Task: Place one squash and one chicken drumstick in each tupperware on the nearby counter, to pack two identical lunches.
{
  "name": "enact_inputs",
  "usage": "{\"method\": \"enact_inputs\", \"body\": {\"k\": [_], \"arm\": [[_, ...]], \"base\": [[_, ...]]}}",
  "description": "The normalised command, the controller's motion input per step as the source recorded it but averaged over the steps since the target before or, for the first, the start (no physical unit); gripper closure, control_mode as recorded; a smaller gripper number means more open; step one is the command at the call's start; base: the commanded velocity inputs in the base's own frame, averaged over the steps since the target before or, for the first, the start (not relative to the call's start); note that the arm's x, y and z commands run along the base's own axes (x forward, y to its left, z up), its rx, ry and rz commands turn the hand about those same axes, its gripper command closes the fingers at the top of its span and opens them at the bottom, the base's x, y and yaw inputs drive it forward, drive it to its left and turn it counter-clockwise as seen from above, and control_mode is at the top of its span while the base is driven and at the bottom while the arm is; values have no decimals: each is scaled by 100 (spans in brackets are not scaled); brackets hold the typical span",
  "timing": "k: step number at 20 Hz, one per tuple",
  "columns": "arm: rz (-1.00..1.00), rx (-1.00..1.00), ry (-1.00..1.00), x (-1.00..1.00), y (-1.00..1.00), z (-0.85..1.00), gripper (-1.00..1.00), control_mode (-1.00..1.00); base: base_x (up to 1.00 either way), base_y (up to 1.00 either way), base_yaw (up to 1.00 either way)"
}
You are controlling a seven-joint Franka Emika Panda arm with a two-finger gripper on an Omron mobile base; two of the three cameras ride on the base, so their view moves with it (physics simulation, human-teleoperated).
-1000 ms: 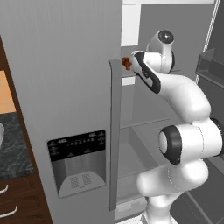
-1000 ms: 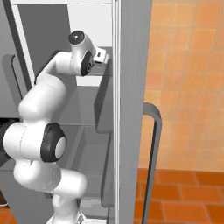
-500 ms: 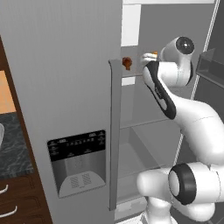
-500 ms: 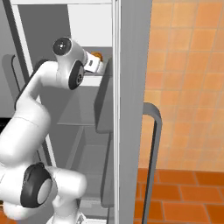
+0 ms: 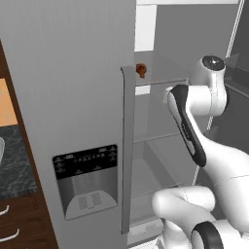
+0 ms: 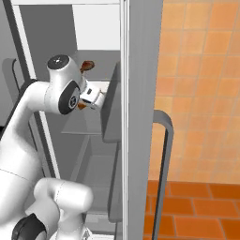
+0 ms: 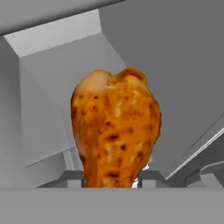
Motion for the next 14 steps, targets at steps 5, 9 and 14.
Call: {"method": "enact_inputs", "body": {"k": [5,9,14], "arm": [[0,0,0,0,0,0,100,100],[0,0,0,0,0,0,100,100],[0,0,0,0,0,0,100,100]], "base": [[-100,5,4],[-100,61,19],[-67,100,27]]}}
